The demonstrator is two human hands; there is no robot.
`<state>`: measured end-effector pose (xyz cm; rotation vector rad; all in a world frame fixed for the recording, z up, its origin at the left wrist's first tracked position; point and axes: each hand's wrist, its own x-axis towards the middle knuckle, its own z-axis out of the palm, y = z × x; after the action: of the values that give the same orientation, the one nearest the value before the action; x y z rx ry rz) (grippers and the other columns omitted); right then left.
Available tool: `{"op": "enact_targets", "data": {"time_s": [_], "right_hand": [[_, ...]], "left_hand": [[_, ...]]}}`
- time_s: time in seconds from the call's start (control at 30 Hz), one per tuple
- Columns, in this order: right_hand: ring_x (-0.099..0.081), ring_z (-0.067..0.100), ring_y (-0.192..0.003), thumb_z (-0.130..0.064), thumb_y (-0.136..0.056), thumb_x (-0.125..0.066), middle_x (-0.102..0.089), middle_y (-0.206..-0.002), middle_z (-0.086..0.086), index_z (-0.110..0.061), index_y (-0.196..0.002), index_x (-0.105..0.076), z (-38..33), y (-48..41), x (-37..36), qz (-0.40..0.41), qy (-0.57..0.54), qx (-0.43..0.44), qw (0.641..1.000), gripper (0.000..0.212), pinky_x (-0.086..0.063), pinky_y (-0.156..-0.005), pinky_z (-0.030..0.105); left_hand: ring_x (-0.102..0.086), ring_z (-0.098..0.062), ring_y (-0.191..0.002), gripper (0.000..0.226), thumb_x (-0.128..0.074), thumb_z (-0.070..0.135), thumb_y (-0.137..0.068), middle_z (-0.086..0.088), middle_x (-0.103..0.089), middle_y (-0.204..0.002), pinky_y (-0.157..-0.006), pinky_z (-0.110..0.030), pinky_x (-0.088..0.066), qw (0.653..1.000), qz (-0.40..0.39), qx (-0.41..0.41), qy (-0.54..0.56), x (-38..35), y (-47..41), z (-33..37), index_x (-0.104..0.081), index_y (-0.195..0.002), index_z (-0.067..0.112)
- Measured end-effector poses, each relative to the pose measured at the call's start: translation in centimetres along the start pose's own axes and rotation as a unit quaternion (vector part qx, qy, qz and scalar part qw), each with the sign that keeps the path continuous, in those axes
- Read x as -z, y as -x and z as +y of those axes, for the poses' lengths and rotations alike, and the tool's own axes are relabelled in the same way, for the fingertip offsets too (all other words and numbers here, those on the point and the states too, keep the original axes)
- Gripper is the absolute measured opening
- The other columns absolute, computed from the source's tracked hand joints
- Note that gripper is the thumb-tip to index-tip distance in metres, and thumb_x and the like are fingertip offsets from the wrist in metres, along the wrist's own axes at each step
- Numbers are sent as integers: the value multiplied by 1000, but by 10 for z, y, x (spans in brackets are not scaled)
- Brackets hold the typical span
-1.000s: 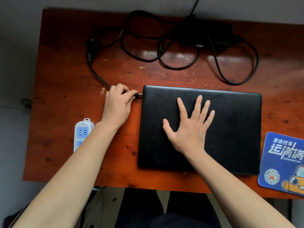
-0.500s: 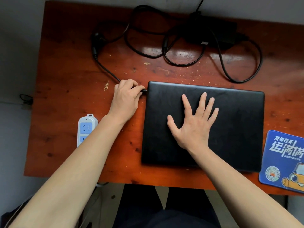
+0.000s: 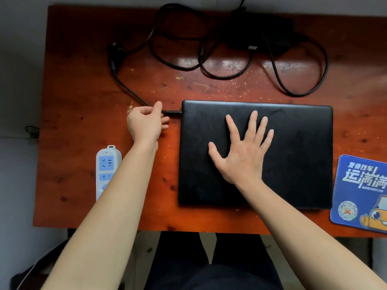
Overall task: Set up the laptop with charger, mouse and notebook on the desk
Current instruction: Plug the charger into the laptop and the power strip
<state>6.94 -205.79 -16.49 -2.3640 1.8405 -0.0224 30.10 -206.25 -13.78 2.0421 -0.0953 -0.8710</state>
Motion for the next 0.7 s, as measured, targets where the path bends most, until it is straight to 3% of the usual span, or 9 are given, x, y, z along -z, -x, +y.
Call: {"op": "enact_targets", "data": {"time_s": [0.2, 0.3, 0.47, 0.6, 0.7], "right_hand": [[-3, 48, -152, -77, -87, -36, -11, -165, 25, -35, -157, -27, 1, 0, -1, 6, 0, 1, 1000, 82, -8, -119, 68], [-3, 48, -152, -76, -87, -37, -10, -165, 25, -35, -157, -27, 1, 0, -2, 8, -3, 0, 1000, 81, -8, -119, 68], [-1, 47, -153, -76, -87, -37, -8, -166, 25, -36, -157, -26, 1, 1, -3, 7, -11, -1, 1000, 81, -6, -120, 67], [0, 47, -153, -76, -87, -37, -9, -166, 24, -37, -157, -25, 0, 1, -3, 3, -14, -5, 1000, 81, -5, -120, 66], [0, 46, -153, -77, -87, -37, -8, -167, 23, -37, -157, -24, 1, 1, -1, -1, -14, -9, 1000, 81, -5, -120, 66]], "left_hand": [[-75, -19, -64, 31, -80, 5, -81, -16, -74, -87, -59, -31, -62, 988, 30, 126, 83, -6, -6, 13, -66, -107, -3], [-74, -17, -60, 29, -79, 4, -81, -14, -73, -83, -56, -29, -62, 987, 37, 137, 81, -11, -5, 16, -66, -106, -3], [-72, -13, -54, 14, -79, 9, -82, -9, -73, -73, -54, -26, -60, 986, 41, 146, 62, -12, -6, 14, -67, -85, 4], [-70, -10, -49, 16, -80, 10, -80, -4, -71, -62, -53, -27, -61, 986, 51, 143, 72, -14, -9, 11, -65, -79, 6], [-69, -8, -50, 13, -78, 16, -82, 2, -70, -54, -44, -19, -53, 986, 45, 139, 80, -15, -5, 8, -68, -82, 7]]}}
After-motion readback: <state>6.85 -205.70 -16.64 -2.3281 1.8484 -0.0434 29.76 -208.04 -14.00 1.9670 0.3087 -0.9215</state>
